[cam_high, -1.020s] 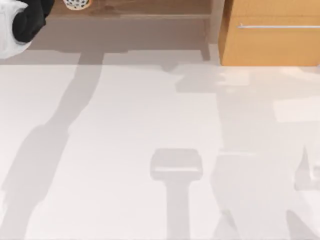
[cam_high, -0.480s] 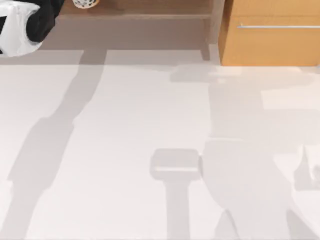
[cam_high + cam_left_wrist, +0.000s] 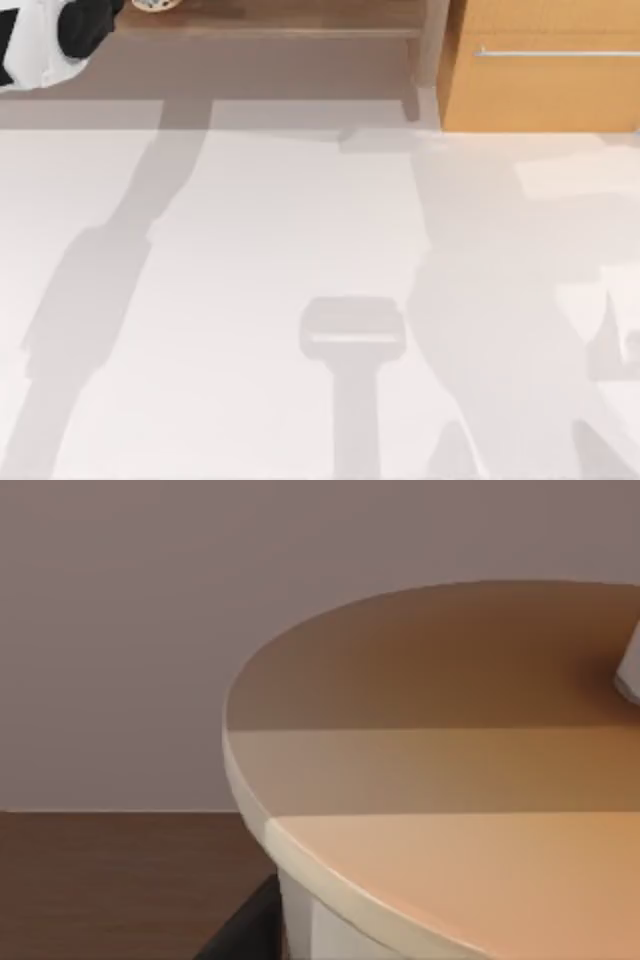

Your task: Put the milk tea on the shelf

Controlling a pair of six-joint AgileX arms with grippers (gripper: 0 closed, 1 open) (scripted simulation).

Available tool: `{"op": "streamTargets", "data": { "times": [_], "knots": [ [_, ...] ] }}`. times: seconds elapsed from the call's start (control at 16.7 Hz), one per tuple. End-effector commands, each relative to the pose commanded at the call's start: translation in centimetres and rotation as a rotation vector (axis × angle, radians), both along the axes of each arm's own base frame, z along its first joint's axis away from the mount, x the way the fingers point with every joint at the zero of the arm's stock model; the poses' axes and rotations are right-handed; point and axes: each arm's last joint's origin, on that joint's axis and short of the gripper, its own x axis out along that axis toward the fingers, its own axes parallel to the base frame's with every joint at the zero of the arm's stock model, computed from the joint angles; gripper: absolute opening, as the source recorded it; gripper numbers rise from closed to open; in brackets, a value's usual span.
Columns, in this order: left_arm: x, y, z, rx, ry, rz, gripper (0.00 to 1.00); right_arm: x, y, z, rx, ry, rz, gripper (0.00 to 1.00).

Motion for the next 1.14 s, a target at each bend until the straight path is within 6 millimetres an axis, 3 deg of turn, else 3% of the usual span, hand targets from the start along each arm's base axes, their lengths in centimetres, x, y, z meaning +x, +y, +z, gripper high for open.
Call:
{"op": "streamTargets", "data": {
  "times": [0.78,1.14],
  "knots": [
    [0.00,0.00,0.00,0.000,0.000,0.000,0.98,0.00,0.00,0.00,0.000,0.000,0.000,1.00],
    [0.00,0.00,0.00,0.000,0.000,0.000,1.00,0.00,0.00,0.00,0.000,0.000,0.000,1.00]
  ]
}}
